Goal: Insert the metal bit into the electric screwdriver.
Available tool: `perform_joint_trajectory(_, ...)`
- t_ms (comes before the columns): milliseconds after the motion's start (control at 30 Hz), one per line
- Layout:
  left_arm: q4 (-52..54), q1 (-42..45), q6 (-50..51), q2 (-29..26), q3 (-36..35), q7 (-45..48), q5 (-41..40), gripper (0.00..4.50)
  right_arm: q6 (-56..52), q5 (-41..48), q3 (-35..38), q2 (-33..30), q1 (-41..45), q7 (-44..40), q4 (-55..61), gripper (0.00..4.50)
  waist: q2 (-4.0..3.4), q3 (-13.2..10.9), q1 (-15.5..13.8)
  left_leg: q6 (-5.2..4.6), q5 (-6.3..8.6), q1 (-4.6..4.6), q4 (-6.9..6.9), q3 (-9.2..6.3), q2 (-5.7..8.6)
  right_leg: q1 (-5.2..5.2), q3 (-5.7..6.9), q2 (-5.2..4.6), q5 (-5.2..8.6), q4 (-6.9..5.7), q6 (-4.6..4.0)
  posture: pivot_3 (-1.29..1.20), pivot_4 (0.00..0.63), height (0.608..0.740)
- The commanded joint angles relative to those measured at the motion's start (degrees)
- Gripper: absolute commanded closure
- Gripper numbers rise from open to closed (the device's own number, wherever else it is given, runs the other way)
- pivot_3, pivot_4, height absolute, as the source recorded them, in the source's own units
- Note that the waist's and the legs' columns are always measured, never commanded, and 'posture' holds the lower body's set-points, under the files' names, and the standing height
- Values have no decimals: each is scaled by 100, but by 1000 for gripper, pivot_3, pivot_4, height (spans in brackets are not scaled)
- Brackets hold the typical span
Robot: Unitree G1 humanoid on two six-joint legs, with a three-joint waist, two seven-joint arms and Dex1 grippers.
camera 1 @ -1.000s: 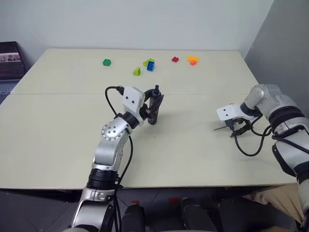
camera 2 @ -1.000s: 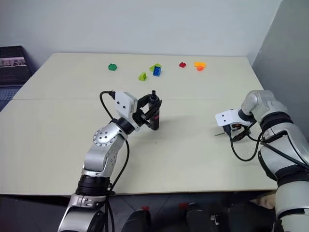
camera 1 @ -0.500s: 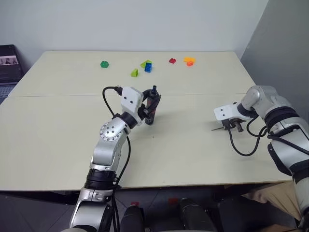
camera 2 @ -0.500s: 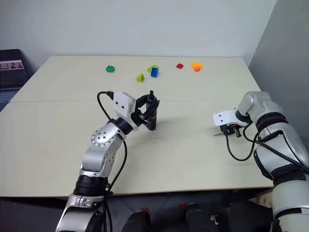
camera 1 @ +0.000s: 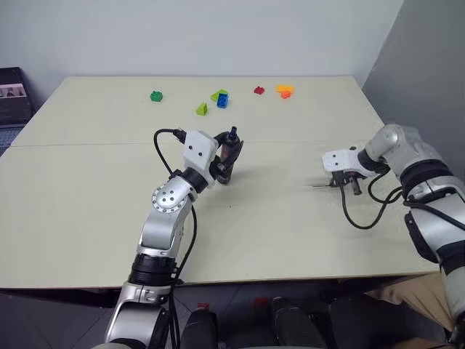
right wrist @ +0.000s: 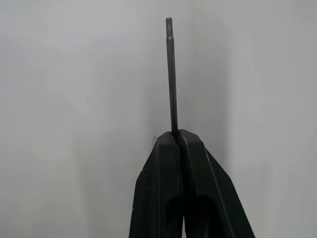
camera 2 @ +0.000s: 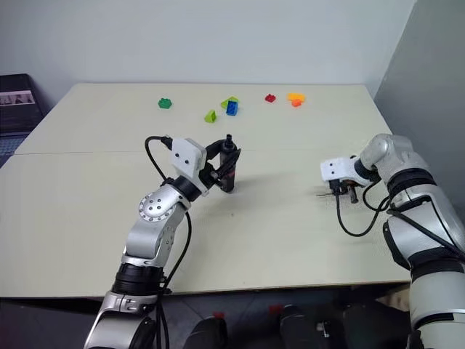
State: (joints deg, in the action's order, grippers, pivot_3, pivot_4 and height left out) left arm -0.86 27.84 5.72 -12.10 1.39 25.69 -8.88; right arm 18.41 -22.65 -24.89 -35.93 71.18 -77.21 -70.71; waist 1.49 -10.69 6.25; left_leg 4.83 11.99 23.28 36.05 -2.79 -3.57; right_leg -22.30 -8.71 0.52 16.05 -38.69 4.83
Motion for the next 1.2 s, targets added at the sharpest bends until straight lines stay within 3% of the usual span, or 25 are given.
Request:
perform_joint_trajectory(33,599,333,59,175,-162,-246,-222,2857,-308,945,786,31,-60,-377,876,4500,-3,-7,0,0,0,1,0,0,0,0,0,0,0,1,0,0,150,740)
perform_joint_trajectory(233,1242,383,502,407,-93,-417,-439,2857,-1861,2175,1588,63,-1166,-475,3669,4500,-3,-8,-53,1,1,16,-2,-15,1,0,13,-1,0,15,0,0,150,740)
perform_joint_trajectory(333,1214,91,149,341,-5,-447,-185,2857,-2995,2844,2057,175,-1774,-39,5174,4500,-4,-8,-116,1,1,19,-1,-17,1,-1,15,-1,-1,16,-1,0,150,740)
perform_joint_trajectory(567,1010,-364,-202,458,50,-714,87,2857,-4767,3836,2672,574,-2520,1249,7395,4500,-5,-8,-149,1,1,19,1,-18,2,-3,16,-1,2,14,4,0,150,740)
perform_joint_trajectory(900,807,-490,-74,569,18,-825,70,2857,-5702,4534,2833,1393,-2033,2790,8025,4500,-5,-8,-132,1,1,22,0,-17,1,-9,13,1,15,16,24,0,150,740)
perform_joint_trajectory(1200,992,-447,194,688,-4,-975,-79,2857,-5868,4831,2786,1861,-1670,3395,7830,4500,-5,-8,-151,0,0,65,-1,-18,-1,-50,16,2,0,16,1,0,150,740)
